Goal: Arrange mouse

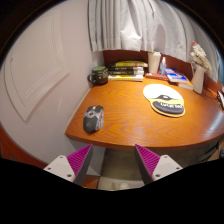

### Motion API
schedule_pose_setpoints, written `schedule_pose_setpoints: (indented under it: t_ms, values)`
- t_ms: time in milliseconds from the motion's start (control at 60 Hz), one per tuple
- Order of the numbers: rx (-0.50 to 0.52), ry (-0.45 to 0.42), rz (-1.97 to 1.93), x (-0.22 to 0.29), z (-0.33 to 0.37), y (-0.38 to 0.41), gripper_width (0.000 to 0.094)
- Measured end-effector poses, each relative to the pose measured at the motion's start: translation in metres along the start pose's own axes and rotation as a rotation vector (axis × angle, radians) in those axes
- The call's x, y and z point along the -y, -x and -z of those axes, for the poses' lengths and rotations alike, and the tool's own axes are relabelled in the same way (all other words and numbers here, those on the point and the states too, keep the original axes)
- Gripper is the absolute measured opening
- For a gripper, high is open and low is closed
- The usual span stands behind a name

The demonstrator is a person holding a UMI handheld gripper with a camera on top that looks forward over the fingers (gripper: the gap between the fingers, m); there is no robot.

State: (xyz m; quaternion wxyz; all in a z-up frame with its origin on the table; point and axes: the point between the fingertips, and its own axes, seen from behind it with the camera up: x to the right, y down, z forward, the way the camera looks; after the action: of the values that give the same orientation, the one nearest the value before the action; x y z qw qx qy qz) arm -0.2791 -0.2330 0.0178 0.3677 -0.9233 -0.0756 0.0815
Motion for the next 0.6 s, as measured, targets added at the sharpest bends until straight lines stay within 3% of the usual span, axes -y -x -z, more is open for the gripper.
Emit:
schedule_pose_setpoints:
  t_ms: [350, 467, 550, 600]
  values:
    - [0.007, -0.015, 0.021, 0.067, -0.102, 0.075, 0.0792]
    - [0.0, 0.001, 0.01, 0.072, -0.126, 0.081, 0.0689]
    - [-0.061, -0.002, 0.024, 0.075, -0.132, 0.07, 0.0506]
    - [-0.062, 0.008, 0.025, 0.075, -0.133, 0.07, 0.0491]
